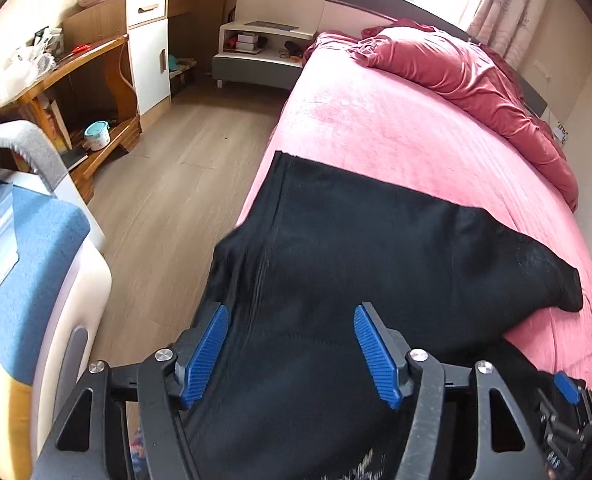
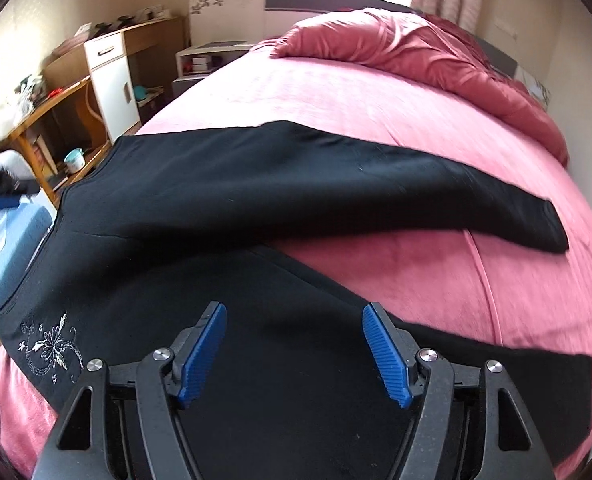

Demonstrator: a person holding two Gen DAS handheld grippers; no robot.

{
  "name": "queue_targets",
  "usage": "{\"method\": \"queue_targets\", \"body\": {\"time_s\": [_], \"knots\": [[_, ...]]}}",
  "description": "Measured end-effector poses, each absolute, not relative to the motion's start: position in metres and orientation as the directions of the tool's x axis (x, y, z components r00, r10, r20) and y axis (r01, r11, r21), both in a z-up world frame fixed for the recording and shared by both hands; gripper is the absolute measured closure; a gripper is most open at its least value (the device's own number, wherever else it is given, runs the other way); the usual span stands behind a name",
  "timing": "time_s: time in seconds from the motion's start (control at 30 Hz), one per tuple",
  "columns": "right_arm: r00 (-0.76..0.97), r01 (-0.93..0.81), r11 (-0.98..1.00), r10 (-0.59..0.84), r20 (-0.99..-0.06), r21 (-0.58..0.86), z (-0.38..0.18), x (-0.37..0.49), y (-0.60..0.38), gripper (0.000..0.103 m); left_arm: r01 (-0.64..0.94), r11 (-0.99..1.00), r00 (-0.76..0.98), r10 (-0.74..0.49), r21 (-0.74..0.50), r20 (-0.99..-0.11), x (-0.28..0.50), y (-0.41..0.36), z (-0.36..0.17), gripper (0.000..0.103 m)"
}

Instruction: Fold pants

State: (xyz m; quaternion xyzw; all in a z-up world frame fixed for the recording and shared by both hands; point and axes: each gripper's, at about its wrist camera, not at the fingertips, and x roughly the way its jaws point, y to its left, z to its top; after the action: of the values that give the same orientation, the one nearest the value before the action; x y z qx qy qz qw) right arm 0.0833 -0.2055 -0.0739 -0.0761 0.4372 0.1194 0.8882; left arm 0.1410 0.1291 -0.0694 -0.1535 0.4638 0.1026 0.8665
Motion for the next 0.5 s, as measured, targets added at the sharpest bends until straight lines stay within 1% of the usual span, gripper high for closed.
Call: {"method": "queue_targets", "body": {"time_s": [0.17,0.23,0.27,0.43,0.5], "knots": [[0.585,-0.323,0.945,0.156,-0.796,-0.053,-0.076,0.092,-0.187,0.030,-0.320,0.930,0.536,0.023,-0.179,-0.844,0.180,0.143,-0.071,0.038],[0.586,-0.332,0.942,0.158,-0.795,-0.058,-0.079,0.095,-0.182,0.029,-0.318,0.932,0.526,0.022,-0.173,-0.850,0.200,0.148,-0.072,0.043],[0.583,-0.336,0.940,0.161,-0.796,-0.056,-0.080,0.096,-0.180,0.029,-0.320,0.933,0.519,0.029,-0.164,-0.854,0.209,0.150,-0.074,0.043],[0.573,-0.355,0.933,0.170,-0.802,-0.056,-0.089,0.109,-0.172,0.028,-0.365,0.918,0.472,0.042,-0.152,-0.880,0.263,0.168,-0.087,0.044],[0.568,-0.361,0.931,0.171,-0.805,-0.057,-0.093,0.112,-0.169,0.028,-0.391,0.905,0.459,0.034,-0.167,-0.888,0.281,0.176,-0.096,0.044]]}}
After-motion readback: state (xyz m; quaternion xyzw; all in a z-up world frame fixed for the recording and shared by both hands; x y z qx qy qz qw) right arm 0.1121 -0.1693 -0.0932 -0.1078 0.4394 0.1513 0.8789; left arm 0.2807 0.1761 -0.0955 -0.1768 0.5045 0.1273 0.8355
